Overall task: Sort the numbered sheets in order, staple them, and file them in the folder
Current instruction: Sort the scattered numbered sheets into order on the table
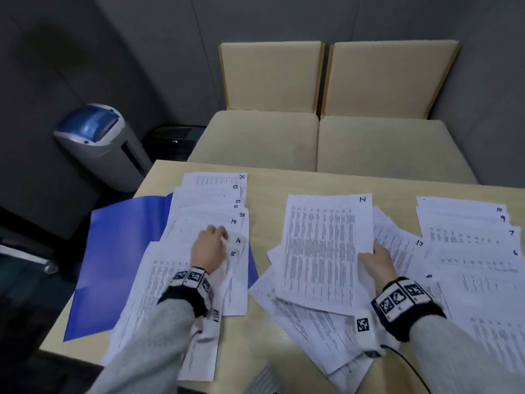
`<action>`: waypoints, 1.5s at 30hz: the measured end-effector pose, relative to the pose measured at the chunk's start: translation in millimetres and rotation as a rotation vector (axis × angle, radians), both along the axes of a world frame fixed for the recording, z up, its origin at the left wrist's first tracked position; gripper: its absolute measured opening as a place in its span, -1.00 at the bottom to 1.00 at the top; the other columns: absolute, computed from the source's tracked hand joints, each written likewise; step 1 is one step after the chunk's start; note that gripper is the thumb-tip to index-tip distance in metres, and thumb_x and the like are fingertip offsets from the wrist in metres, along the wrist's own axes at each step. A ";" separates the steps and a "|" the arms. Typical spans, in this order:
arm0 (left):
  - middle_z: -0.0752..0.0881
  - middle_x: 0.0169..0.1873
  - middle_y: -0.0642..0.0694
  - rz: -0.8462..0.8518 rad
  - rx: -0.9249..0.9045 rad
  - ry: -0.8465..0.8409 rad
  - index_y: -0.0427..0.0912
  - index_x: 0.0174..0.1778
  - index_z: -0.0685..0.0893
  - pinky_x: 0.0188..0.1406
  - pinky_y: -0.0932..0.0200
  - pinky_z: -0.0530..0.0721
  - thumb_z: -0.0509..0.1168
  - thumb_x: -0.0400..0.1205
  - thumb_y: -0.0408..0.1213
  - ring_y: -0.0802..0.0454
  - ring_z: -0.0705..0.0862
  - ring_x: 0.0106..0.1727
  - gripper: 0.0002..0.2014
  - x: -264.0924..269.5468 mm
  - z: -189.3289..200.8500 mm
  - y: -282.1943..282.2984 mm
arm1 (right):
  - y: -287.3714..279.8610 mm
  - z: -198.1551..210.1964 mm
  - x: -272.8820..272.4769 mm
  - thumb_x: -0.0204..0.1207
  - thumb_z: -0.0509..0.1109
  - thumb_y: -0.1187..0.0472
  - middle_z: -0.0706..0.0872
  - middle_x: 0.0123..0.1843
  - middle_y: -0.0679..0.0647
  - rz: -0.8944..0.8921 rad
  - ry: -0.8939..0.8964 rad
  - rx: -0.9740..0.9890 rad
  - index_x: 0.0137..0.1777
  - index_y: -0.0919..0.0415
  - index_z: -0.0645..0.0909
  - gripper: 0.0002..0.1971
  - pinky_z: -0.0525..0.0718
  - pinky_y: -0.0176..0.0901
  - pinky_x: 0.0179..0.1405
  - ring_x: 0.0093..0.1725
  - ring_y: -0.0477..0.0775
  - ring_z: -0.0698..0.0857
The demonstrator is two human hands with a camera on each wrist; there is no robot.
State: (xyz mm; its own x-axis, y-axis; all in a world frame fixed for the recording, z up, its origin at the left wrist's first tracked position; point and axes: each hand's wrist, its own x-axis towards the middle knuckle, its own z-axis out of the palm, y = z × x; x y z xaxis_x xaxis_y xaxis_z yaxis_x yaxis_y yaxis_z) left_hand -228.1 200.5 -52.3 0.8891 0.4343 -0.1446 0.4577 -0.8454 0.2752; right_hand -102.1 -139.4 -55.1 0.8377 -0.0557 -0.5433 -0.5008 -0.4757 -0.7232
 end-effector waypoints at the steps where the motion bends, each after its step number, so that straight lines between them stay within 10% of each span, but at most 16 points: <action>1: 0.56 0.21 -0.11 -0.063 0.139 0.110 -0.09 0.21 0.55 0.07 0.01 0.55 0.19 0.62 -0.37 -0.13 0.53 0.21 -0.74 -1.8 -1.9 16.2 | -1.5 -3.3 -3.8 0.57 0.17 0.41 0.63 0.31 0.21 0.000 0.018 -0.011 0.37 0.29 0.52 -0.62 0.54 0.09 0.27 0.21 0.26 0.59; 6: 0.51 0.24 -0.03 -0.320 0.267 0.323 0.03 0.31 0.44 0.28 -0.03 0.34 0.22 0.56 -0.38 -0.06 0.48 0.27 -0.59 -0.3 -3.2 52.2 | -3.9 -15.5 -20.1 0.57 0.16 0.46 0.62 0.11 0.18 -0.045 0.041 -0.022 0.32 0.33 0.54 -0.65 0.52 -0.02 0.11 0.05 0.16 0.54; 17: 0.50 0.15 0.02 -0.471 0.184 0.279 0.01 0.26 0.47 0.44 -0.08 0.21 0.37 0.47 -0.09 -0.02 0.51 0.23 -0.56 -16.7 -18.4 57.9 | -2.0 -18.5 -32.0 0.55 0.20 0.51 0.65 0.20 0.29 -0.118 0.018 0.009 0.30 0.38 0.55 -0.66 0.53 0.02 0.18 0.06 0.16 0.55; 25: 0.53 0.17 0.01 -0.542 0.153 0.215 -0.04 0.12 0.61 0.46 -0.06 0.24 0.30 0.57 -0.23 -0.01 0.52 0.23 -0.79 -26.2 -23.8 58.6 | 6.3 -18.4 -36.4 0.59 0.20 0.47 0.61 0.07 0.23 -0.221 0.006 0.075 0.30 0.43 0.52 -0.70 0.53 0.09 0.19 0.05 0.21 0.57; 32: 0.55 0.01 -0.01 -0.617 0.153 0.309 -0.17 0.04 0.66 0.45 0.07 0.28 0.21 0.64 -0.27 0.00 0.59 0.10 -0.84 -25.3 -4.3 61.9 | 41.7 30.5 -20.3 0.60 0.30 0.37 0.68 0.21 0.28 -0.431 -0.094 0.502 0.27 0.35 0.55 -0.75 0.65 -0.29 -0.31 0.03 0.22 0.69; 39: 0.53 -0.20 0.01 -0.522 0.028 0.276 -0.19 -0.24 0.64 -0.17 0.27 0.32 0.36 0.57 -0.26 0.00 0.54 -0.10 -0.89 -34.0 48.0 77.9 | 151.4 25.1 -30.1 0.58 0.22 0.50 0.64 0.28 0.32 -0.355 -0.022 0.709 0.41 0.39 0.45 -0.61 0.64 0.12 0.17 0.12 0.28 0.68; 45: 0.43 -0.36 0.10 -0.369 -0.103 0.223 -0.02 -0.49 0.31 -0.44 0.29 0.27 0.52 0.45 -0.25 0.20 0.35 -0.38 -0.55 -40.3 59.6 89.8 | 216.3 -21.9 -97.0 0.46 0.32 0.49 0.65 0.35 0.20 -0.045 0.257 0.639 0.47 0.26 0.45 -0.45 0.58 0.26 0.32 0.30 0.29 0.64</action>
